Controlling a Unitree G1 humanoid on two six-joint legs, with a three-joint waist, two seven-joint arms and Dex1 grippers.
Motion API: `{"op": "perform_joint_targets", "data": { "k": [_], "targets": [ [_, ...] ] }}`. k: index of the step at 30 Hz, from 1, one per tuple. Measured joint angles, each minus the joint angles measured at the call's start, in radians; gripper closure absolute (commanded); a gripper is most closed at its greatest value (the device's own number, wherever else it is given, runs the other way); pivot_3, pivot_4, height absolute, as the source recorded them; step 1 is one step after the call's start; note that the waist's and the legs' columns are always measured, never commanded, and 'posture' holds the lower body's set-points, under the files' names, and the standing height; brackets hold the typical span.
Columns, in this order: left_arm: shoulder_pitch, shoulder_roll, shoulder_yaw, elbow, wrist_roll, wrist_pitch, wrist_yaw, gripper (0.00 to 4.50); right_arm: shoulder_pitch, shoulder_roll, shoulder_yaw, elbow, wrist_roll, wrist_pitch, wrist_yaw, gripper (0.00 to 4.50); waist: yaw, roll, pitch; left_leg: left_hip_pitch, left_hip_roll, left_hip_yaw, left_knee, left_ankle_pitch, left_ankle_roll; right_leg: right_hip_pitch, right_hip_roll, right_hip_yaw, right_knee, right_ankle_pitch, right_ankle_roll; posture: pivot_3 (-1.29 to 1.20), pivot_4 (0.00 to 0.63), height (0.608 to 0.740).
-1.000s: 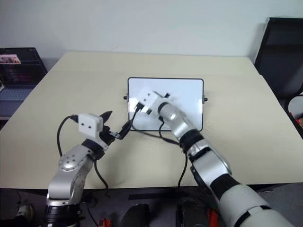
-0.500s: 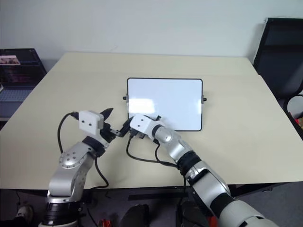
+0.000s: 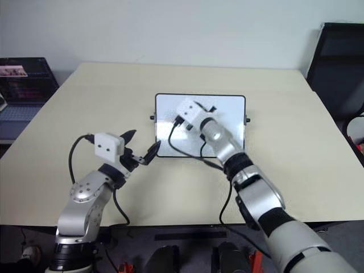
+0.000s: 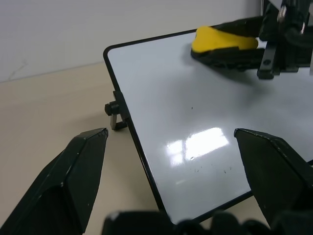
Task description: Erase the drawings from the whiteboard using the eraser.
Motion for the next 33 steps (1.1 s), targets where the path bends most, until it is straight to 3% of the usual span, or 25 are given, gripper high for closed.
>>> {"op": "perform_joint_targets", "data": {
  "k": [5, 14, 24, 33],
  "targets": [
    [-0.001, 0.000, -0.001, 0.000, 0.000, 0.001, 0.000, 0.00, 0.059, 0.032, 0.014, -0.029, -0.004, -0.030, 0.022, 3.30, -0.006, 0.000, 0.000, 0.001, 0.001, -0.001, 0.000, 0.000, 0.000, 0.000, 0.000, 0.000, 0.001, 0.000, 0.000, 0.00, 0.150, 0.740],
    [-0.004, 0.002, -0.003, 0.000, 0.000, 0.002, -0.001, 0.00, 0.329, 0.113, 0.166, -0.270, -0.026, 0.030, 0.198, 3.30, -0.002, 0.000, 0.000, 0.000, 0.001, -0.002, 0.000, 0.000, 0.000, 0.000, 0.000, -0.001, 0.001, 0.000, 0.000, 0.00, 0.150, 0.740],
    [-0.025, 0.002, -0.006, 0.022, -0.001, 0.002, -0.016, 0.00, 0.355, 0.000, 0.126, -0.431, -0.011, 0.106, 0.227, 3.30, 0.007, 0.000, 0.000, -0.002, 0.000, -0.002, 0.000, 0.000, 0.000, -0.001, 0.000, -0.002, 0.000, 0.000, 0.000, 0.00, 0.150, 0.740],
    [-0.054, 0.002, -0.026, 0.070, -0.002, -0.004, -0.045, 0.00, 0.587, -0.125, 0.000, -0.859, 0.103, 0.273, 0.342, 3.30, 0.010, 0.000, 0.000, -0.004, 0.000, -0.001, -0.001, 0.000, -0.001, -0.003, 0.000, -0.001, -0.001, -0.001, 0.001, 0.00, 0.150, 0.740]
  ]
}}
